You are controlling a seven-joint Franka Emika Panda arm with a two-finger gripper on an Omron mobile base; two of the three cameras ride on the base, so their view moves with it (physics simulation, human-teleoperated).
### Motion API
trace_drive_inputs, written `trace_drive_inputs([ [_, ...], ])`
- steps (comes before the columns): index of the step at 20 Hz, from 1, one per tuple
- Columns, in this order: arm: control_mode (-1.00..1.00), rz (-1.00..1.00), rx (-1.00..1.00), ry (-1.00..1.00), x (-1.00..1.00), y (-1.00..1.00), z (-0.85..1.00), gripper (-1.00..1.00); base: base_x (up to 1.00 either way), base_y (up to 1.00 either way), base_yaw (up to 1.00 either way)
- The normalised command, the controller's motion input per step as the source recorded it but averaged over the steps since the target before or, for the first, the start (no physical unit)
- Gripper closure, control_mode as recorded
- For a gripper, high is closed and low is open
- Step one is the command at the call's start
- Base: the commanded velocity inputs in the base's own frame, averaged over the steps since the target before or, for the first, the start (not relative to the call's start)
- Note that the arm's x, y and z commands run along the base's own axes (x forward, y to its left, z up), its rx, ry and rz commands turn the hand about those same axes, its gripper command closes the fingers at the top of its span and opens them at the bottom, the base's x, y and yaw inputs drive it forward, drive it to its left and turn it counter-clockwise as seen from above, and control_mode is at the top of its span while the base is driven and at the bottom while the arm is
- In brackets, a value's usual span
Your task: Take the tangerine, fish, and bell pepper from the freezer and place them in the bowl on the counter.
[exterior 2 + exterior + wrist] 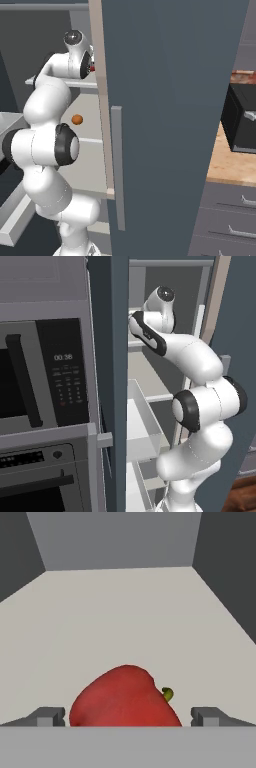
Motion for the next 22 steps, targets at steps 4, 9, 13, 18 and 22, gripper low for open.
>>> trace_drive_inputs([
  [4, -1.00, 0.00, 0.00, 0.00, 0.00, 0.00, -0.02, 1.00, 0.00, 0.00, 0.00],
  [9, -1.00, 0.00, 0.00, 0.00, 0.00, 0.00, -0.01, 1.00, 0.00, 0.00, 0.00],
  [13, -1.00, 0.00, 0.00, 0.00, -0.10, 0.00, 0.00, 1.00, 0.00, 0.00, 0.00],
  [18, -1.00, 0.00, 0.00, 0.00, -0.68, 0.00, 0.00, 1.00, 0.00, 0.00, 0.00],
  [22, -1.00, 0.00, 0.00, 0.00, -0.75, 0.03, 0.04, 1.00, 0.00, 0.00, 0.00],
])
